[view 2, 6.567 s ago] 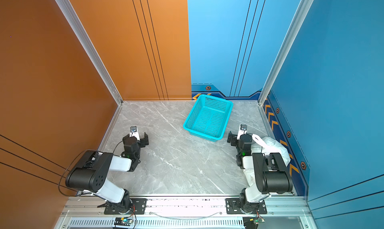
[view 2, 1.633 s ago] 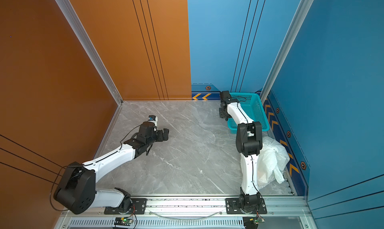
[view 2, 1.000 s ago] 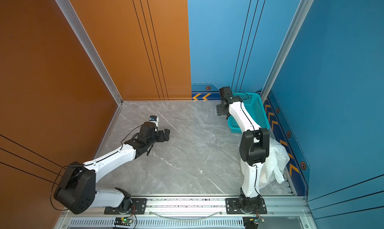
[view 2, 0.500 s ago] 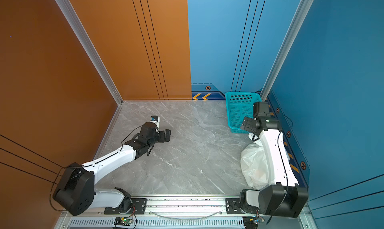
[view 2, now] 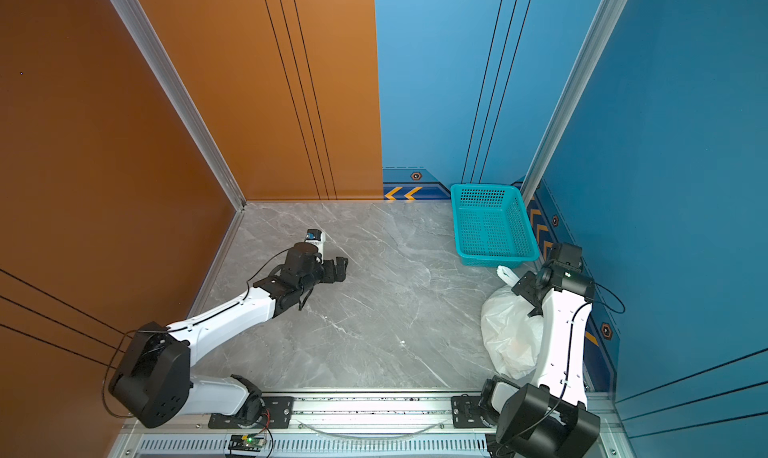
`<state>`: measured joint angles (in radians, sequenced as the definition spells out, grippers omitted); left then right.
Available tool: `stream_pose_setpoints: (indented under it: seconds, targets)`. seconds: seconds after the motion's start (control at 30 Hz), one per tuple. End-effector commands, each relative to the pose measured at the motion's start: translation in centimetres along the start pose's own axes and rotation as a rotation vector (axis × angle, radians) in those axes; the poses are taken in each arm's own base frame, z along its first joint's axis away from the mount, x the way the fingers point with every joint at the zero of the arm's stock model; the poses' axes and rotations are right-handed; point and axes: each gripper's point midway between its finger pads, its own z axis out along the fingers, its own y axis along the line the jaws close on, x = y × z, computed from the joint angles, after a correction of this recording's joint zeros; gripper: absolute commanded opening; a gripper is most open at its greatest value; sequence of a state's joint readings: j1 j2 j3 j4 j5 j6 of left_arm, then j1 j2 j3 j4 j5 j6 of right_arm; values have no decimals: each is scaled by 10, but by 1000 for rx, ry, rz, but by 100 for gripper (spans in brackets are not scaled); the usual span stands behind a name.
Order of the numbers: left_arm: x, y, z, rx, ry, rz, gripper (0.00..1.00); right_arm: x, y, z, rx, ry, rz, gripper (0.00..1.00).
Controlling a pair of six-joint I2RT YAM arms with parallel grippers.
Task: Untie the knot of the plastic bag and take out the fruit
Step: 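Grasp the knotted white plastic bag with the right gripper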
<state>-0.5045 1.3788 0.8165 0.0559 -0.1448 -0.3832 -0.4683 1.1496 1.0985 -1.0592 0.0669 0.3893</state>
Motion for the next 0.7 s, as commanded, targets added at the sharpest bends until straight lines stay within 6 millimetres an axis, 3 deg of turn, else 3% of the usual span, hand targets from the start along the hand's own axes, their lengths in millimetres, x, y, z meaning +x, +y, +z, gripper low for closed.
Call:
stream_pose_setpoints:
  seconds: [0.0, 0.3, 0.5, 0.57, 0.67]
  targets:
    - [-8, -7, -1, 15, -14, -3, 98, -8, 7, 10, -29, -7, -10, 100]
    - [-9, -6, -5, 11, -26, -13, 98, -7, 5, 36, -26, 38, 23, 77]
    - [-6, -6, -6, 17, -27, -18, 98, 6, 8, 45, -44, 89, 33, 9]
    - [-5, -5, -7, 19, -29, -21, 98, 12, 8, 43, -53, 97, 41, 0]
    - [-5, -6, -9, 25, -31, -23, 98, 22, 12, 37, -65, 119, 38, 0]
